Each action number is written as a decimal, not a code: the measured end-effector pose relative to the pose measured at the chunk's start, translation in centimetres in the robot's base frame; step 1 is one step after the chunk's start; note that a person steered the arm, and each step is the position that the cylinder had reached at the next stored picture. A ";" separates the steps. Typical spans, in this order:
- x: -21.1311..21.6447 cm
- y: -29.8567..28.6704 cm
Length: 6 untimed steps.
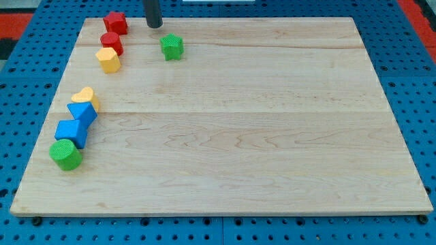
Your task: Slightly move the red star to left side
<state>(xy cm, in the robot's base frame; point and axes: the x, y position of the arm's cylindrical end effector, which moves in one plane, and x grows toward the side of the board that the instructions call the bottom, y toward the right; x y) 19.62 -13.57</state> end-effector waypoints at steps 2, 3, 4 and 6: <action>-0.5 -4.0; -0.5 -5.1; -0.5 -5.0; -0.3 -0.9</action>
